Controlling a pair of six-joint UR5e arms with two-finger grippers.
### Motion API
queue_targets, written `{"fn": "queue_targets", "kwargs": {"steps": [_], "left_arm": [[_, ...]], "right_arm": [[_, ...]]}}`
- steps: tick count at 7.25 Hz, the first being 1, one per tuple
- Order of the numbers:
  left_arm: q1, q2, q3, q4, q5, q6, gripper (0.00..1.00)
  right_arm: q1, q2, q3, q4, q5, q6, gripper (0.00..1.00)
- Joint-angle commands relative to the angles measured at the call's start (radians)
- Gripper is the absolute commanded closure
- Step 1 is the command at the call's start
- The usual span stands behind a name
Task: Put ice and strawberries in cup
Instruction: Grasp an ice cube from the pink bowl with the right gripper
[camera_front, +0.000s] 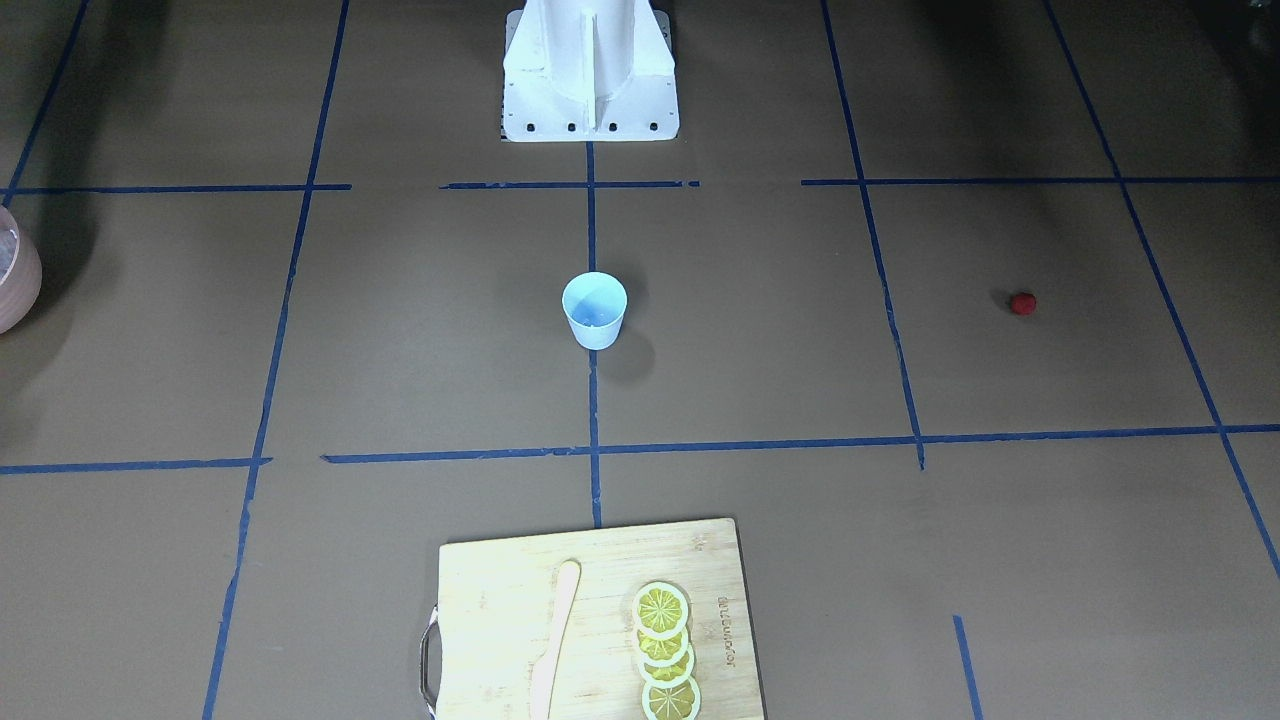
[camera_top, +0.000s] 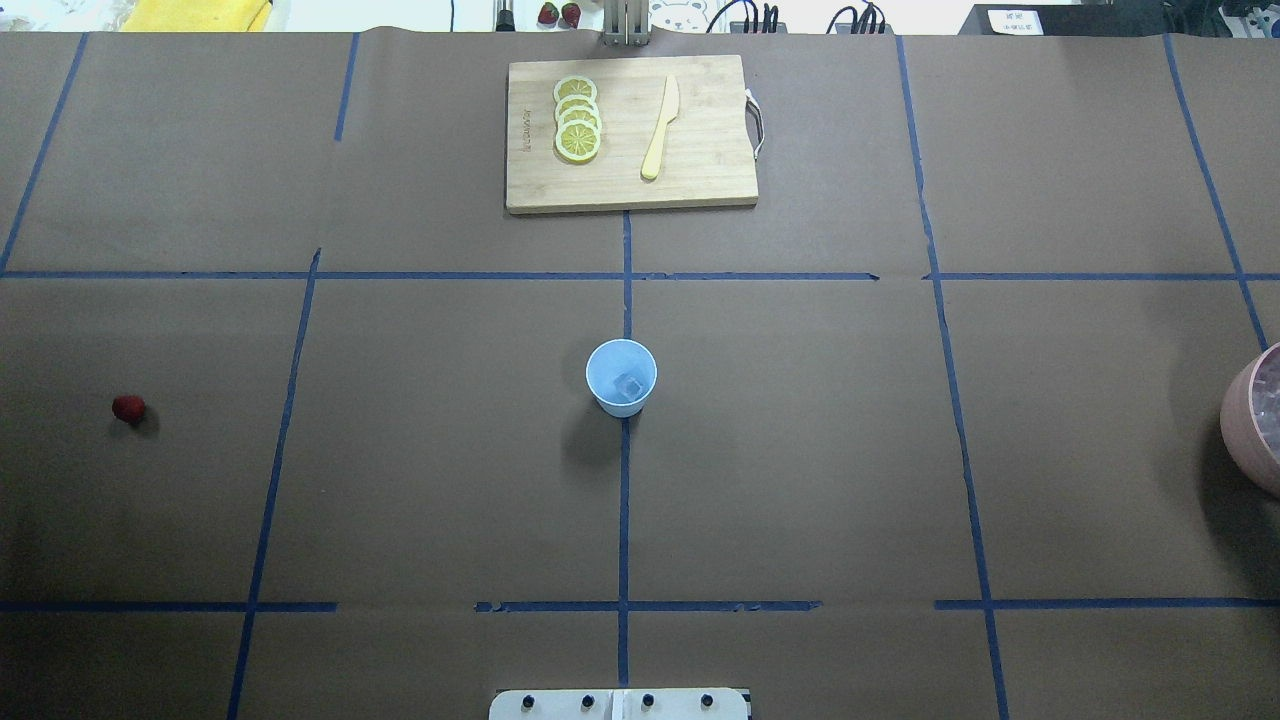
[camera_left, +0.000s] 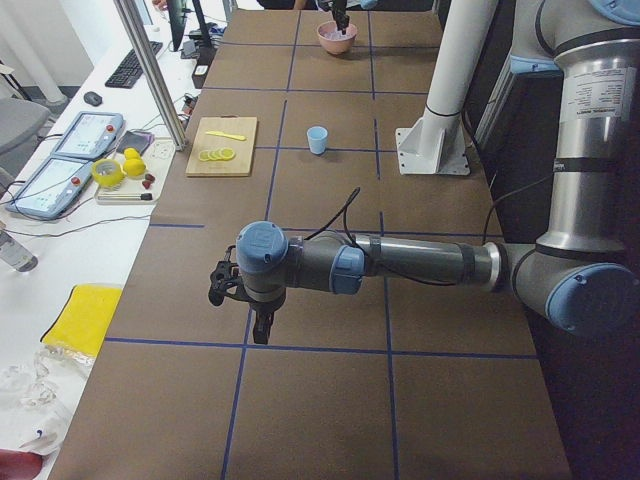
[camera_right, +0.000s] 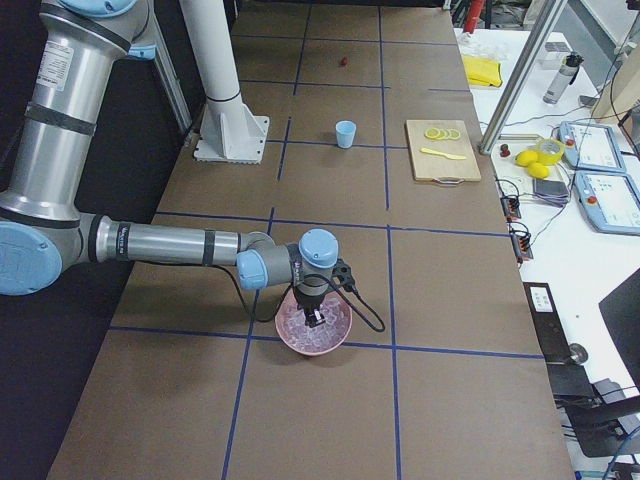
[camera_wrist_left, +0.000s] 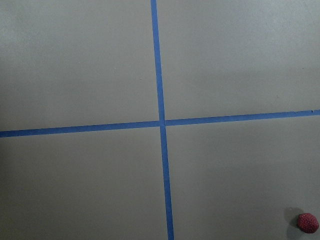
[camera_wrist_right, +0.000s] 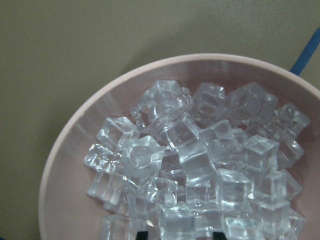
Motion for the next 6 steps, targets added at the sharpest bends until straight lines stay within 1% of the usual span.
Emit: {"fn": "queue_targets", "kwargs": {"steps": [1,3,4,5,6], "left_arm": [[0.000,0.000,0.000,0.000,-0.001,0.000,0.00],[0.000,0.000,0.000,0.000,-0.001,0.000,0.00],[0.000,0.000,0.000,0.000,-0.001,0.000,0.00],[-0.001,0.000,0.000,0.000,-0.001,0.000,0.00],[-0.002,0.000,0.000,0.000,-0.001,0.000,0.00]], "right_arm": [[-0.001,0.000,0.000,0.000,-0.001,0.000,0.55],[-0.006,0.001,0.000,0.000,-0.001,-0.003,0.91],[-0.007,0.006,0.000,0.000,-0.001,-0.003,0.99],[-0.006,0.023,0.006,-0.002,-0.001,-0.003,1.00],[-0.001,0.026,0.032,-0.006,0.011,-0.003,1.00]]}}
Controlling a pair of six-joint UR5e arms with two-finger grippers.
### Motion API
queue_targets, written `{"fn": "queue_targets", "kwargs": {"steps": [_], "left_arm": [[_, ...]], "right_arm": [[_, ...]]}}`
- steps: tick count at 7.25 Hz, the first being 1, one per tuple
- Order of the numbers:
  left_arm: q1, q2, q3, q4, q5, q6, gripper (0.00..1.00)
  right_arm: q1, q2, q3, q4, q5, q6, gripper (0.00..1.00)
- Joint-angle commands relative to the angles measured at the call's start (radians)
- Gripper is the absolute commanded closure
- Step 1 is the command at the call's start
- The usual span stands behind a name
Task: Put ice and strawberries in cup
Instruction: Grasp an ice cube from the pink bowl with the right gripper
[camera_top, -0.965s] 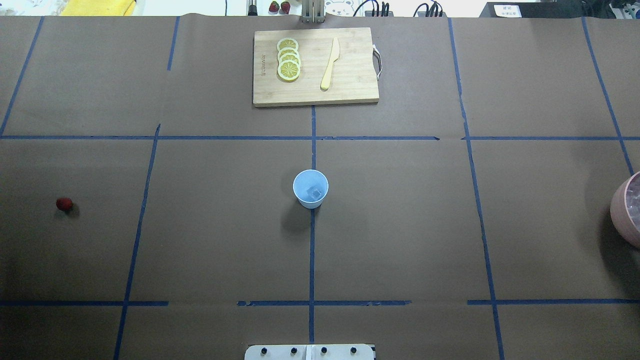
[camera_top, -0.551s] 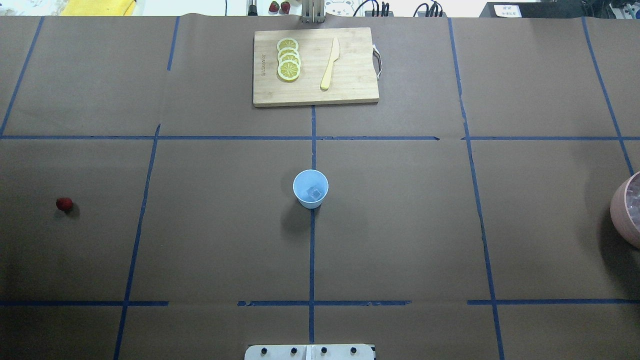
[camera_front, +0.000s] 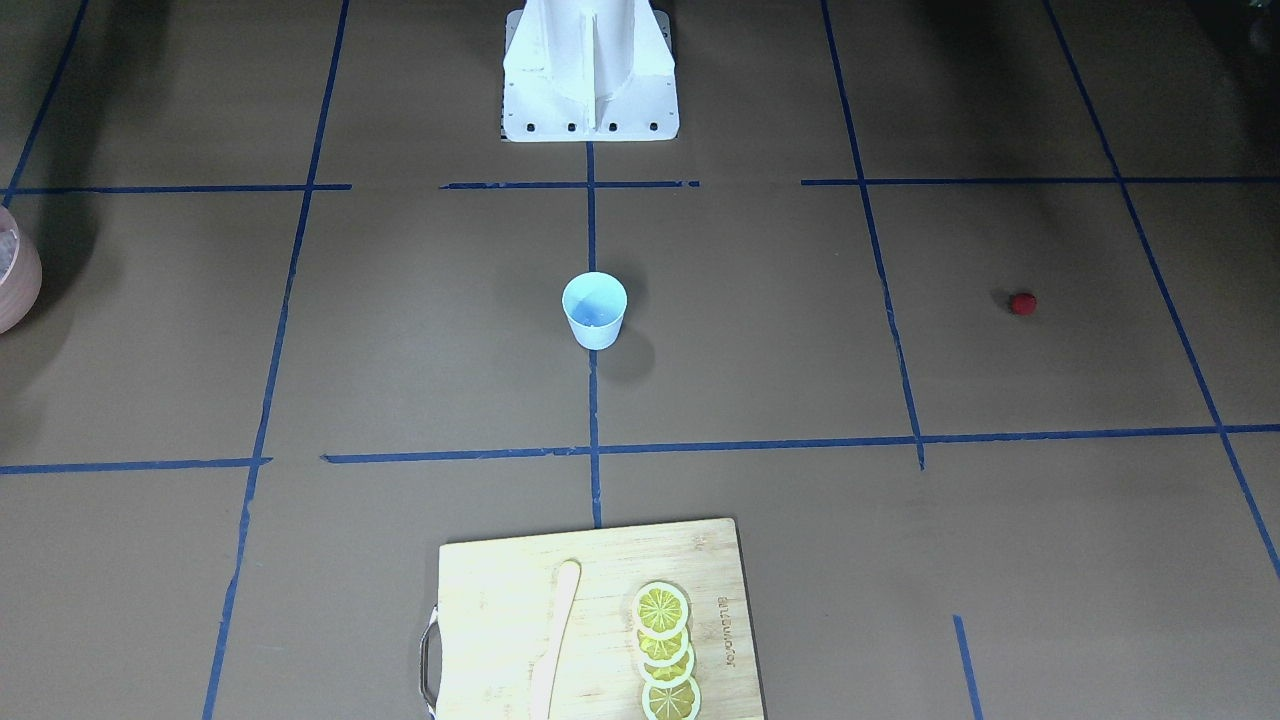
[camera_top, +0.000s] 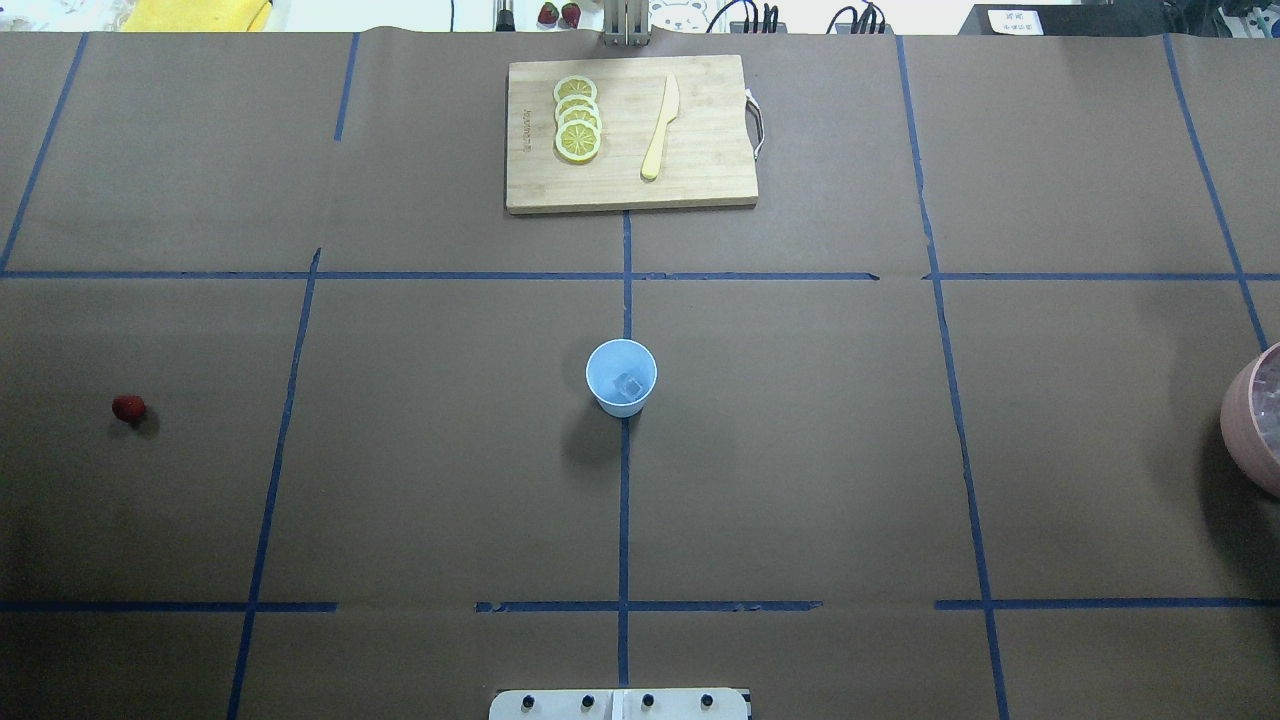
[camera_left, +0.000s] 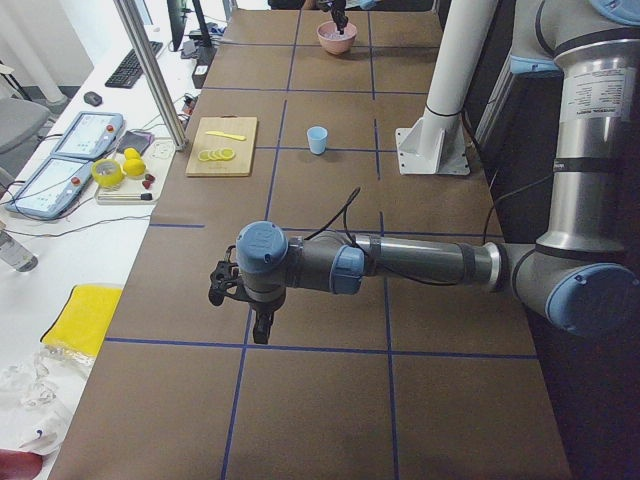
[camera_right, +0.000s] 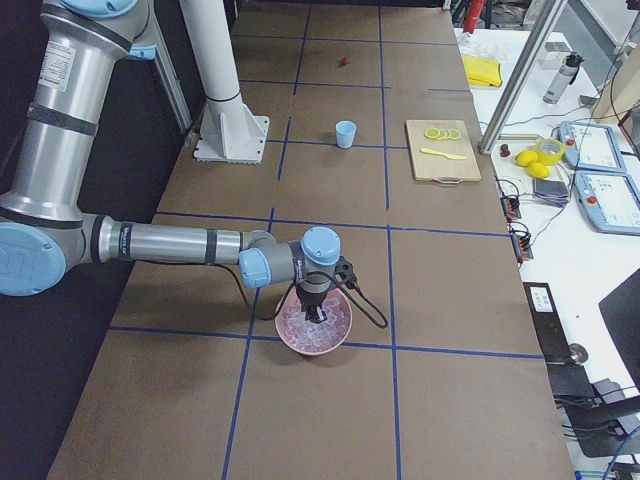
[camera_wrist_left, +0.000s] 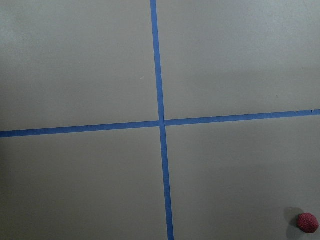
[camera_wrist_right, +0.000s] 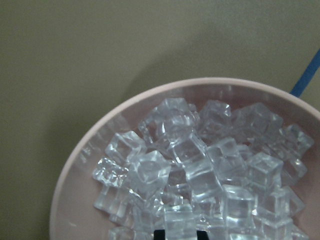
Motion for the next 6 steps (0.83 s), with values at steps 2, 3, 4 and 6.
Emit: {"fn": "queue_targets", "kwargs": {"steps": [2,3,4,6], "left_arm": [[-0.001,0.003,0.000,0.000,0.000,0.000,0.00],[-0.001,0.008,0.000,0.000,0.000,0.002,0.00],[0.001,0.008,0.002,0.000,0.000,0.002,0.00],[0.001,0.008,0.005,0.002,0.000,0.002,0.00]], "right_arm": [[0.070,0.005,0.179,-0.147,0.032,0.000,1.00],[0.081,0.010,0.257,-0.236,0.032,0.000,1.00],[0.086,0.062,0.313,-0.331,0.034,0.000,1.00],[0.103,0.294,0.332,-0.595,0.032,0.004,1.00]]}}
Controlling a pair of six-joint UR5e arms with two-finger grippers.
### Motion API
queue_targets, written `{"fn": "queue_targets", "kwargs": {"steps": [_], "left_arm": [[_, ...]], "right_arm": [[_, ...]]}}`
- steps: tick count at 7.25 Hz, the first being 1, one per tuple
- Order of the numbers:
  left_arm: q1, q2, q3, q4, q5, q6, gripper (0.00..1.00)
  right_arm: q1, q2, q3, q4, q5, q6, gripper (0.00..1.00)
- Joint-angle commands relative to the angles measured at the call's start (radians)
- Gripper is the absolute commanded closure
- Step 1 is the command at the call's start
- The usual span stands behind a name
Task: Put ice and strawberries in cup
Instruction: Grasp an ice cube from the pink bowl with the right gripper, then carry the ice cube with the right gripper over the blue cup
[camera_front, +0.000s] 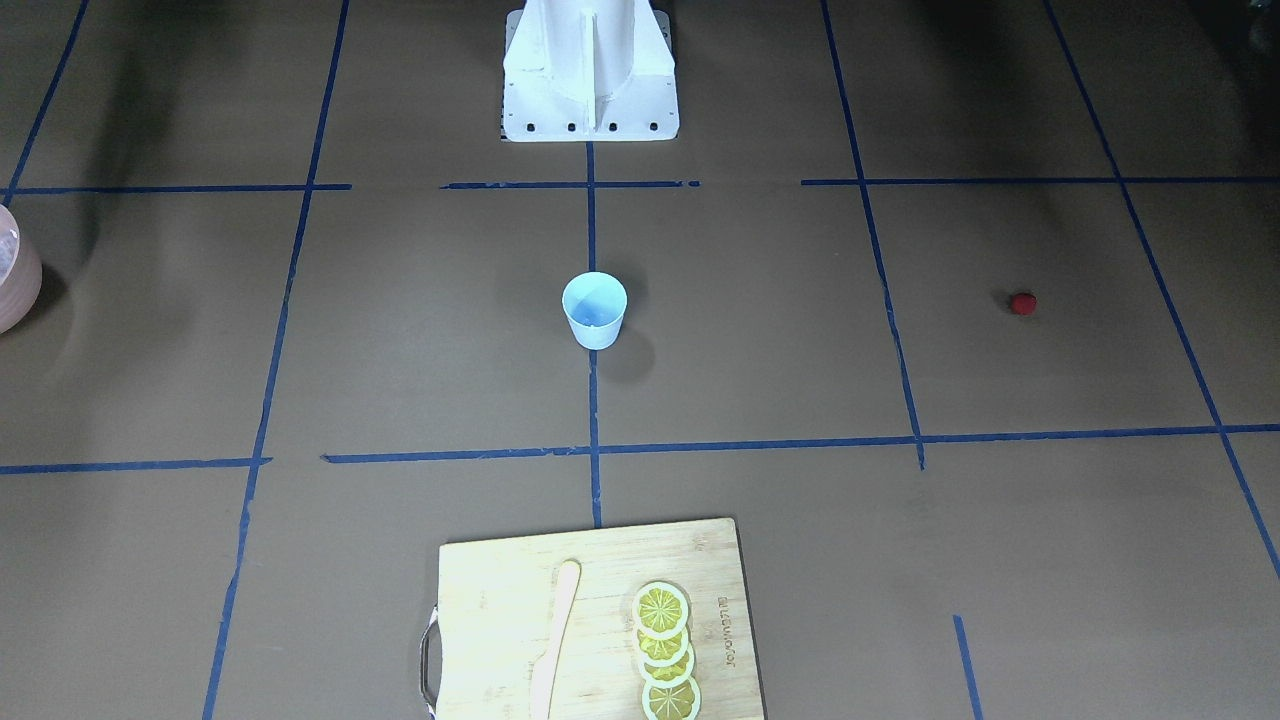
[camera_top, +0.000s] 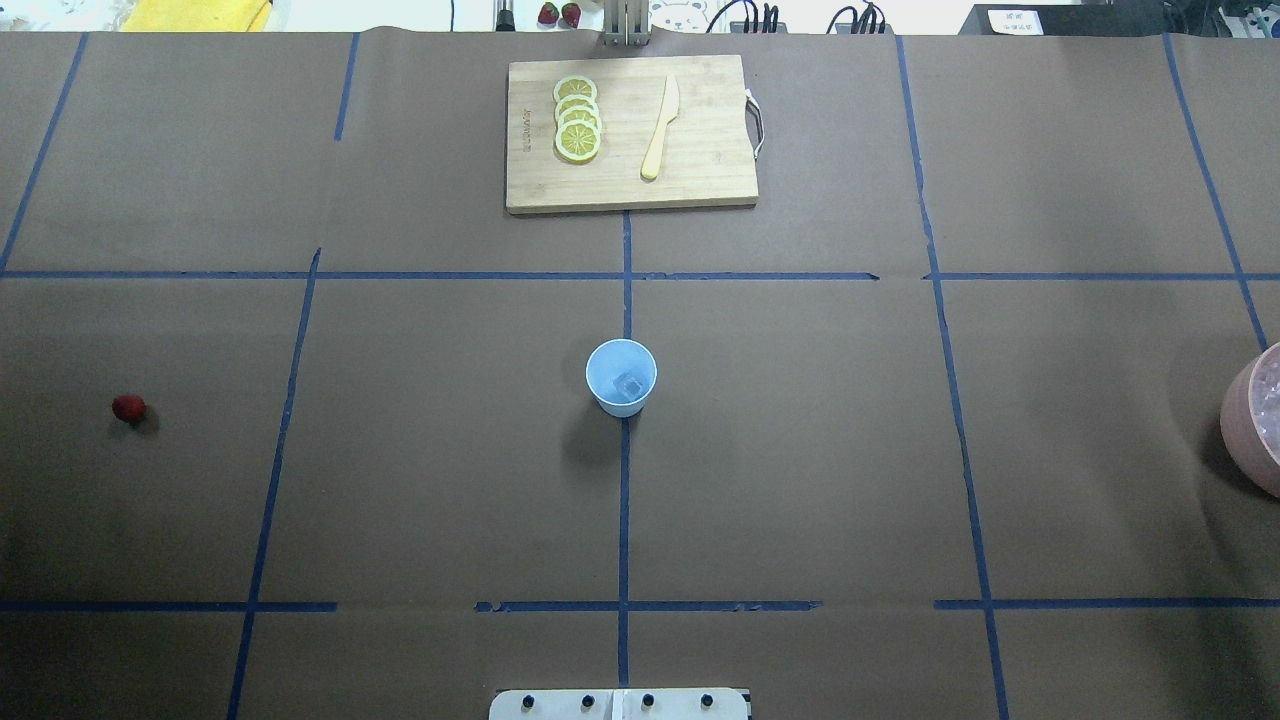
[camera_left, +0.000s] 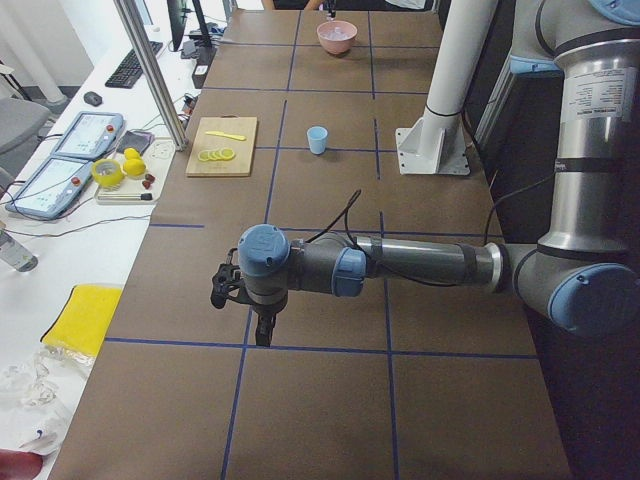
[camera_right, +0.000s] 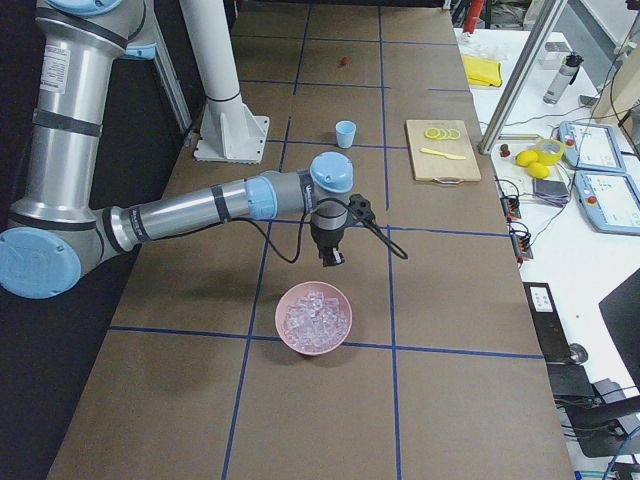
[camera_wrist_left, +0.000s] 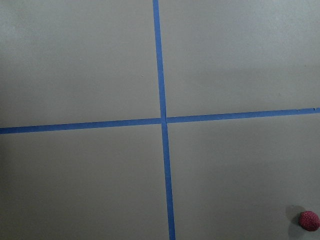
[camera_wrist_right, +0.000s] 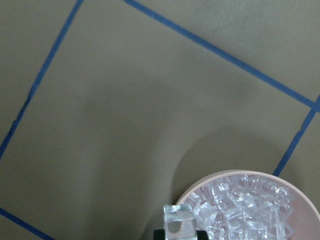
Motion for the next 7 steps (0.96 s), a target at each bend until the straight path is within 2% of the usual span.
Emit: {"fn": "queue_targets", "kwargs": {"steps": [1,2,5,6,7], "left_arm": [[0.000,0.000,0.003,0.001,0.000,-0.001,0.00],[0.000,0.000,0.008,0.001,0.000,-0.001,0.00],[0.000,0.000,0.013,0.001,0.000,0.001,0.00],[0.000,0.000,0.013,0.003,0.000,0.001,0.00],[0.002,0.000,0.013,0.003,0.000,-0.001,0.00]], "right_arm": [[0.005,0.255,0.009,-0.256,0.000,0.019,1.00],[-0.029,0.345,0.001,-0.312,0.000,0.055,1.00],[-0.228,0.561,0.001,-0.335,-0.008,0.436,1.00],[-0.323,0.630,-0.016,-0.329,-0.024,0.602,1.00],[-0.415,0.716,-0.043,-0.323,-0.082,0.746,1.00]]}}
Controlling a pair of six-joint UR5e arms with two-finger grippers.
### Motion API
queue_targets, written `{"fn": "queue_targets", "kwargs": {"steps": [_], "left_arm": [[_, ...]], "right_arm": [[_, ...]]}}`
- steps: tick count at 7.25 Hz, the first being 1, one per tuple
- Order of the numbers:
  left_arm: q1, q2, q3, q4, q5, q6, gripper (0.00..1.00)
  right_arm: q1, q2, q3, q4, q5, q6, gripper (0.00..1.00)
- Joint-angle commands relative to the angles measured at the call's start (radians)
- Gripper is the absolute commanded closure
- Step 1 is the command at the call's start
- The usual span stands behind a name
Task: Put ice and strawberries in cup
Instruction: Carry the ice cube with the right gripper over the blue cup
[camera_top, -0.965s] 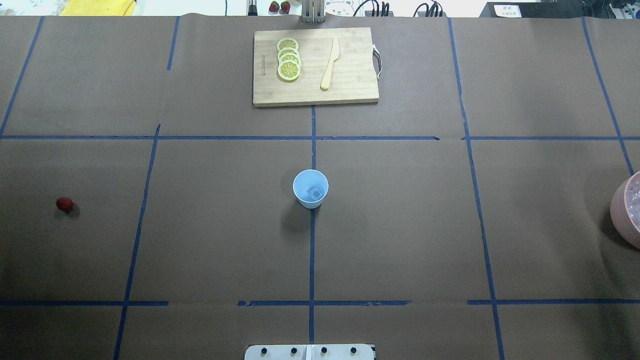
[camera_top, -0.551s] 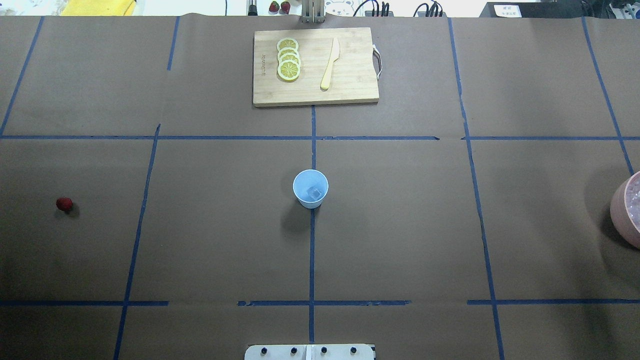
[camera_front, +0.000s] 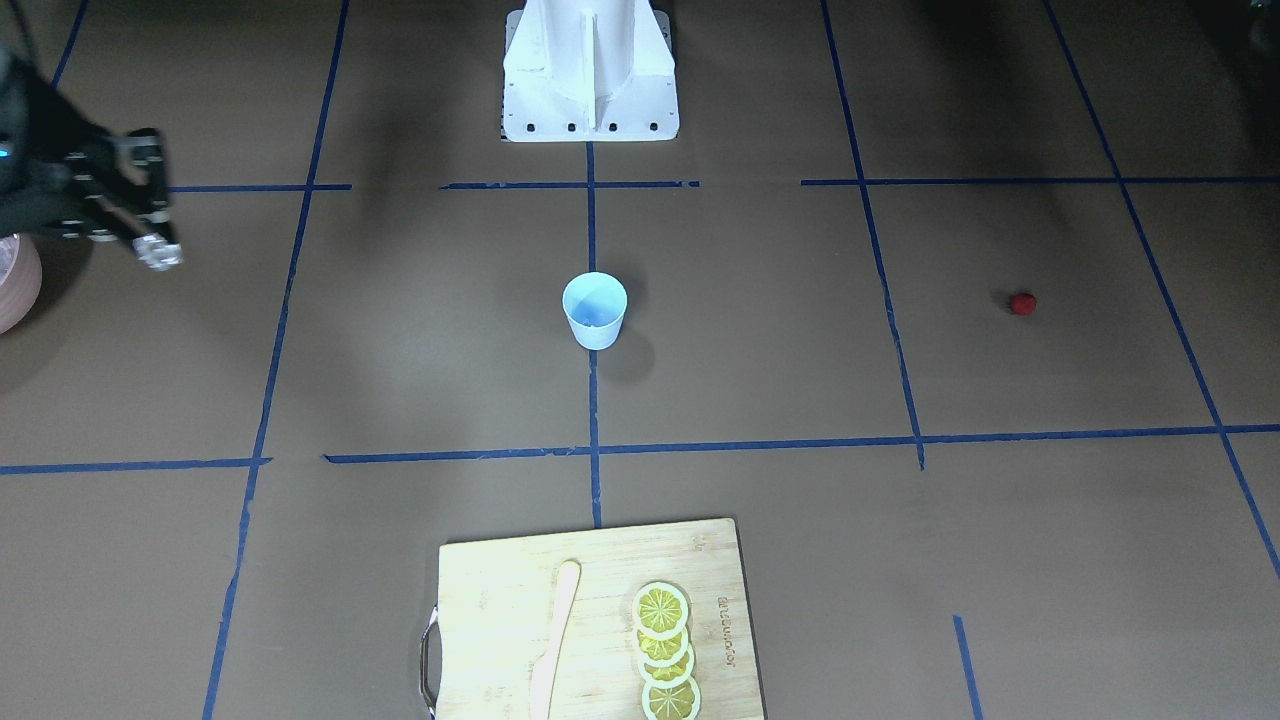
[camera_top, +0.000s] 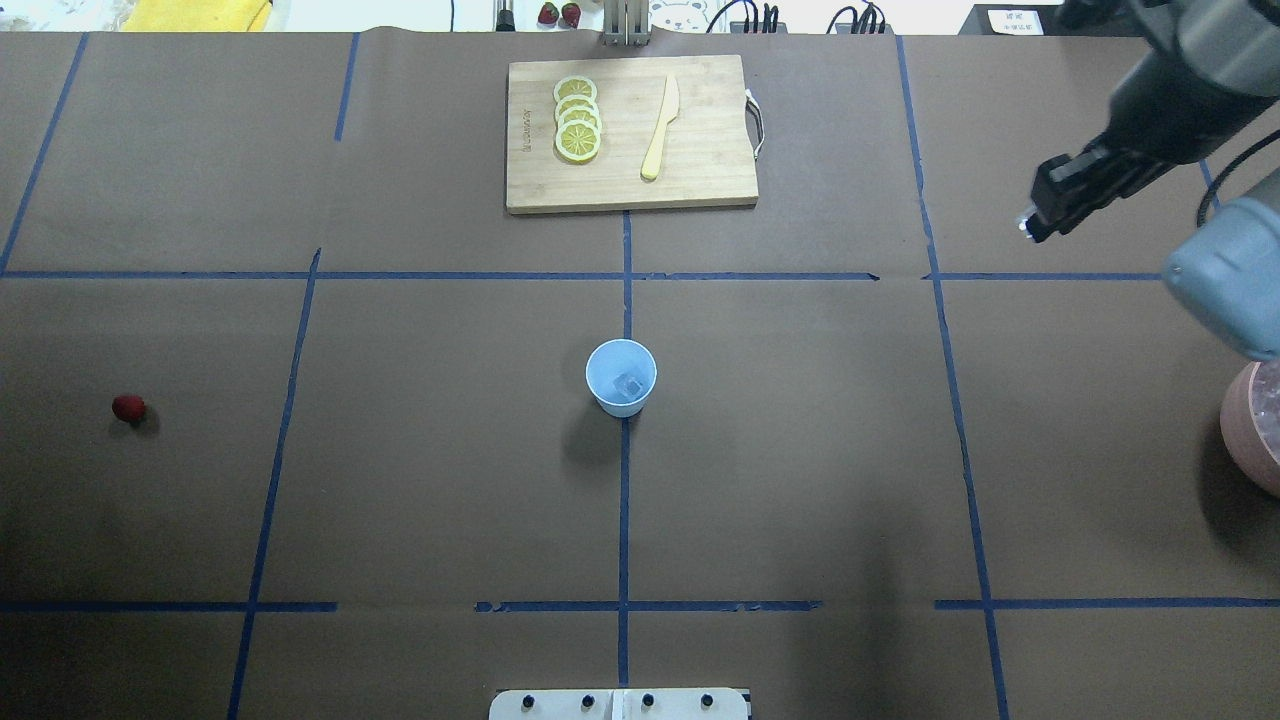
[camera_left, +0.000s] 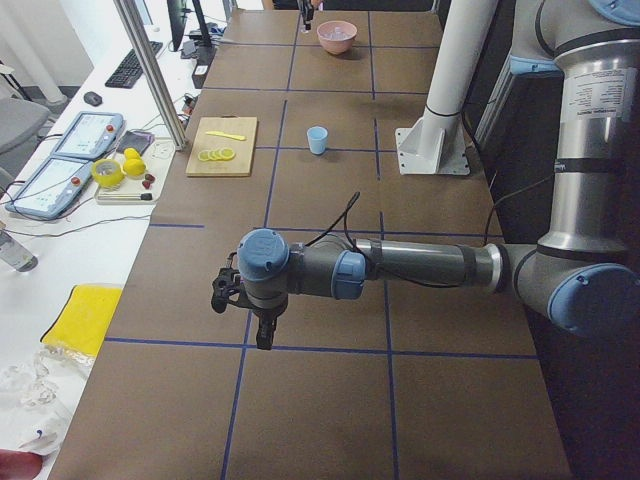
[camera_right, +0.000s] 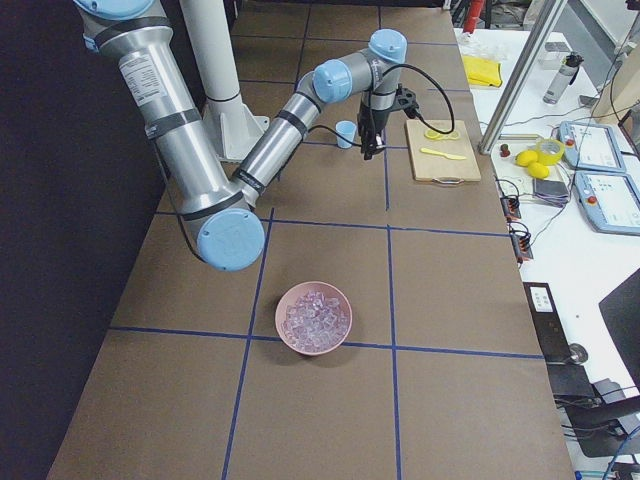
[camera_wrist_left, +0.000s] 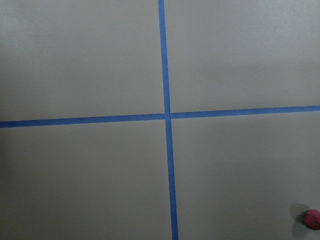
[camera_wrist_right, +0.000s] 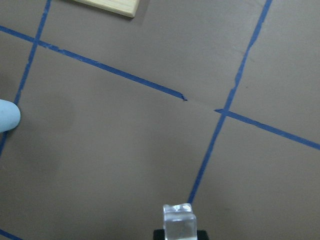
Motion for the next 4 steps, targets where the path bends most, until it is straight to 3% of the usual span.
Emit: {"fn": "queue_targets", "kwargs": {"steps": [1,3,4], "left_arm": [[0.001,0.000,0.004,0.002,0.002,-0.001,0.00],[0.003,0.000,0.010,0.002,0.000,-0.003,0.00],[0.006,0.000,0.019,0.002,0.000,0.000,0.00]], "right_arm": [[-0.204,0.155,-0.046,0.014,-0.110,0.301,1.00],[-0.386,0.254,-0.144,0.144,-0.257,0.545,1.00],[-0.450,0.321,-0.213,0.152,-0.314,0.587,1.00]]}}
